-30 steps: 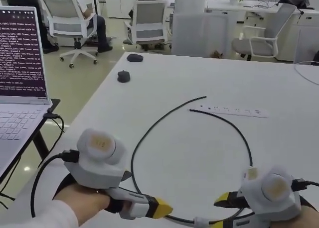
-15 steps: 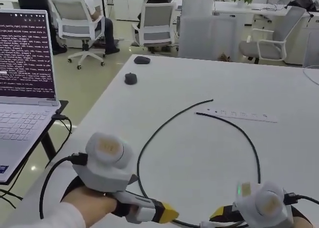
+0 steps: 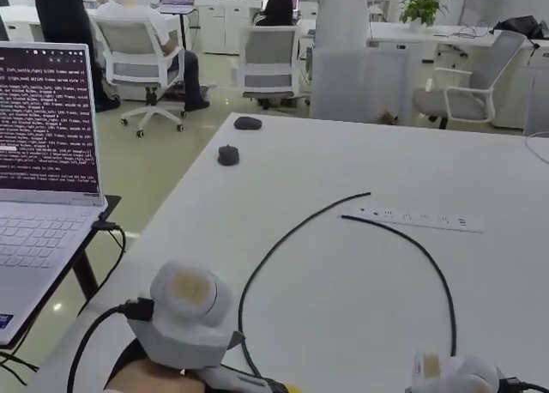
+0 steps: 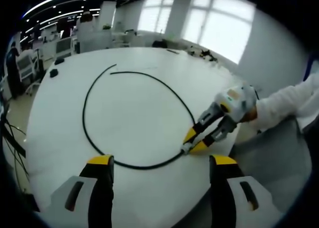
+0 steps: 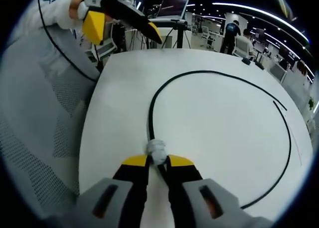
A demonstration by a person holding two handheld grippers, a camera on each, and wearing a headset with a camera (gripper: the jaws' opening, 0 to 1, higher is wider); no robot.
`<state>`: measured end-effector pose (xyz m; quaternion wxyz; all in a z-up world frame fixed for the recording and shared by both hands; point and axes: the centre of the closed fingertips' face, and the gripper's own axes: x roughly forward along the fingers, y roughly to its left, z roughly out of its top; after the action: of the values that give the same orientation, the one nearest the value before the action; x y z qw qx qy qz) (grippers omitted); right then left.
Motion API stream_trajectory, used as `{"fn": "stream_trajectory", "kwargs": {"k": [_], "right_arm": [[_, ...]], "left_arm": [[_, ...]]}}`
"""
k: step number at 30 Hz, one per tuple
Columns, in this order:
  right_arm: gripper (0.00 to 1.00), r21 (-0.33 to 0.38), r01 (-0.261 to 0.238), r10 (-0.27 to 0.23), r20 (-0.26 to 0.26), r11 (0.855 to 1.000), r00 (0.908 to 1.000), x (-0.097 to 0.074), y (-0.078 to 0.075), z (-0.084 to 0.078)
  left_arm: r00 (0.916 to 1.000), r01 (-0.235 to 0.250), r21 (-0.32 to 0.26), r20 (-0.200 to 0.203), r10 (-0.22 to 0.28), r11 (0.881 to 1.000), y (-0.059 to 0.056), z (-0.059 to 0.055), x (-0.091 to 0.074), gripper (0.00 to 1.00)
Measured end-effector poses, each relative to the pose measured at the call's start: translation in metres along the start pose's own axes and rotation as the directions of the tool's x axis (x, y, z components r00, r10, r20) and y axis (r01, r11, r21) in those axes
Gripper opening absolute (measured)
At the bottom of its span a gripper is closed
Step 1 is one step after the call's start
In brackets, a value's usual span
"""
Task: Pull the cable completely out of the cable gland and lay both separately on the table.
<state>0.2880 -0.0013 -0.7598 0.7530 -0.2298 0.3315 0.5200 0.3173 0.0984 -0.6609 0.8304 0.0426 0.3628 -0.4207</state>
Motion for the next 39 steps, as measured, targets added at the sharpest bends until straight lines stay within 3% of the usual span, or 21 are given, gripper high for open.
{"fn": "stream_trajectory", "kwargs": {"k": [6,14,16,19,21,25,29,33,36,39], "right_arm": [[0.11,-0.021,-0.012,0.013,0.019,1.0,0.9997,-0.011,0.007,0.014],[0.11,-0.02,0.037,-0.035,0.105,0.999,0.9938,-0.044,-0.001,0.044],[0.11,-0.041,0.053,-0.048,0.112,0.998,0.9925,-0.053,-0.003,0.048],[0.11,-0.059,0.076,-0.068,0.13,0.995,0.9892,-0.069,-0.006,0.058],[0.11,-0.069,0.085,-0.075,0.139,0.994,0.9875,-0.076,-0.007,0.063],[0.11,-0.11,0.114,-0.096,0.156,0.987,0.9831,-0.092,-0.009,0.075],[0.11,-0.122,0.148,-0.124,0.185,0.981,0.9748,-0.107,-0.008,0.087],[0.11,-0.127,0.2,-0.169,0.223,0.972,0.9602,-0.126,-0.005,0.096],[0.11,-0.115,0.232,-0.199,0.247,0.966,0.9484,-0.139,-0.004,0.099],[0.11,-0.108,0.261,-0.225,0.267,0.959,0.9371,-0.15,-0.002,0.102]], "left_arm": [[0.9995,0.007,-0.002,0.031,-0.007,1.0,-0.001,0.005,0.0,0.77],[0.9963,0.059,-0.008,0.063,-0.059,0.998,-0.012,0.009,0.001,0.74],[0.9921,0.086,0.013,0.091,-0.087,0.996,-0.019,0.015,0.0,0.73],[0.9773,0.157,0.03,0.139,-0.16,0.987,-0.034,0.025,-0.002,0.69],[0.9708,0.183,0.047,0.148,-0.188,0.982,-0.04,0.028,-0.003,0.66],[0.9675,0.18,0.07,0.167,-0.189,0.981,-0.042,0.031,-0.006,0.62],[0.9581,0.193,0.079,0.199,-0.205,0.978,-0.045,0.037,-0.012,0.6],[0.9496,0.208,0.09,0.22,-0.223,0.974,-0.054,0.04,-0.019,0.59],[0.9385,0.242,0.14,0.217,-0.269,0.96,-0.07,0.047,-0.022,0.59],[0.9352,0.239,0.217,0.211,-0.284,0.946,-0.078,0.058,-0.024,0.56]]}}
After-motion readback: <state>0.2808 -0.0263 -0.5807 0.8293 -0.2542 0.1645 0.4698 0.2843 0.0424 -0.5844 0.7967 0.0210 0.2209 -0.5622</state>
